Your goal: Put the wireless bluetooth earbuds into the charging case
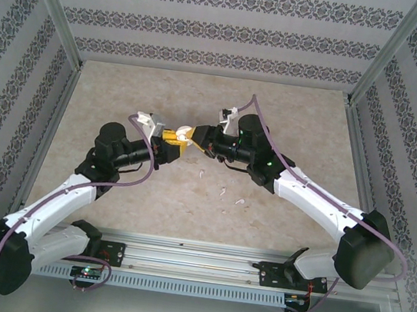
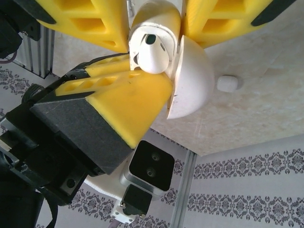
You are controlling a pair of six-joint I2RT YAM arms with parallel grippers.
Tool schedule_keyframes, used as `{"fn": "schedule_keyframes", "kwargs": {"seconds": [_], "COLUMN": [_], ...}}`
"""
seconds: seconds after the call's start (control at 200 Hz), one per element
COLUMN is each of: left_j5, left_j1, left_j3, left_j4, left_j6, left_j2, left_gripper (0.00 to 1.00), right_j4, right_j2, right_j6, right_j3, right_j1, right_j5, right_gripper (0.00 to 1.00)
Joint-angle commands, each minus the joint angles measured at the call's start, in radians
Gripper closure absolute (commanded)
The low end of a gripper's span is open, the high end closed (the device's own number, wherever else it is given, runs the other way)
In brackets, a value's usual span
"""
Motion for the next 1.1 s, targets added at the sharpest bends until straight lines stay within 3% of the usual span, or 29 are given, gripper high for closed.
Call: {"fn": "schedule_keyframes", "kwargs": {"seconds": [0.0, 0.22, 0.42, 0.555, 0.789, 1.094], "left_j5": [0.075, 0.098, 0.111, 0.114, 0.074, 0.018], "left_j1": [-0.001, 0.000, 0.000, 0.002, 0.004, 0.007], "left_j3": [0.017, 0.011, 0.011, 0.011, -0.006, -0.045], "left_j4": [0.103, 0.151, 0.150, 0.137, 0.085, 0.000], "left_j6": [-0.024, -0.050, -0.049, -0.039, -0.006, 0.034], "left_j2": [0.010, 0.031, 0.030, 0.022, -0.028, -0.100], "left_gripper": [0.69, 0.62, 0.83, 0.91, 0.93, 0.92], "right_j4": [0.010, 0.020, 0.021, 0.009, -0.102, -0.353], "right_j2": [-0.006, 0.001, 0.001, -0.005, -0.048, -0.149], "right_j6": [-0.018, -0.007, -0.003, -0.017, -0.080, -0.189], "right_j3": [0.030, 0.032, 0.025, 0.025, 0.042, 0.035], "right_j1": [0.005, 0.005, 0.006, 0.004, -0.031, -0.146], "right_j5": [-0.017, -0.028, -0.033, -0.031, -0.020, 0.002], "right_gripper": [0.81, 0.81, 0.81, 0.73, 0.50, 0.46]}}
